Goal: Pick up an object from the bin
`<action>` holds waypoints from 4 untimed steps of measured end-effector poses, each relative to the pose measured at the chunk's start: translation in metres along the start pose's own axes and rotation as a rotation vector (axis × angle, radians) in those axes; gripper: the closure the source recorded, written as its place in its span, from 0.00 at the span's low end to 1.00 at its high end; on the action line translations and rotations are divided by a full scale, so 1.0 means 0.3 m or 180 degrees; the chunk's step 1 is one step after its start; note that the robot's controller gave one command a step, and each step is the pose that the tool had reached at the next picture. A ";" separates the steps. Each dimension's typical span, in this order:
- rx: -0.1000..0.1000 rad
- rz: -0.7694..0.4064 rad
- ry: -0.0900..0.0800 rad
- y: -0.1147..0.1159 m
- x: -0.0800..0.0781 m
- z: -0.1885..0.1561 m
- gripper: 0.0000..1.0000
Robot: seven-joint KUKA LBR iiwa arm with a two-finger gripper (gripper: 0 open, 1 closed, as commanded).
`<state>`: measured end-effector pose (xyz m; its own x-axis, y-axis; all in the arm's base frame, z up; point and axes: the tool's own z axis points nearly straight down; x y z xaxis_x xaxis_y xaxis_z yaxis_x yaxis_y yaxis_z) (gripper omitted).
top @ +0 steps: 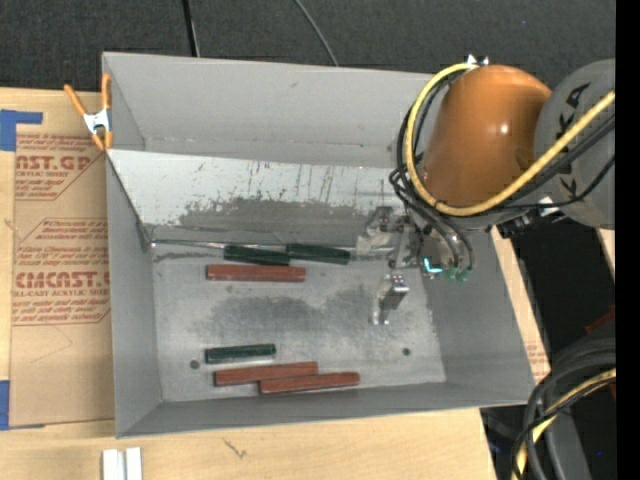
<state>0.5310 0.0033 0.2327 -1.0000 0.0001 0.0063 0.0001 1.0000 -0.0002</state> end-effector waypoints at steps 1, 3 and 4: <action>0.0000 0.0000 -0.0026 0.000 -0.005 -0.014 0.00; -0.0004 0.0060 -0.0040 0.147 -0.149 0.373 0.00; -0.0007 -0.0370 -0.0052 0.301 -0.177 0.510 1.00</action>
Offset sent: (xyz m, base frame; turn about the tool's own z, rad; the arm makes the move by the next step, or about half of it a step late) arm 0.0476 0.0652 -0.0945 0.0793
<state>0.5831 0.0935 0.0793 -0.9932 -0.1158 -0.0100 -0.1158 0.9933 0.0019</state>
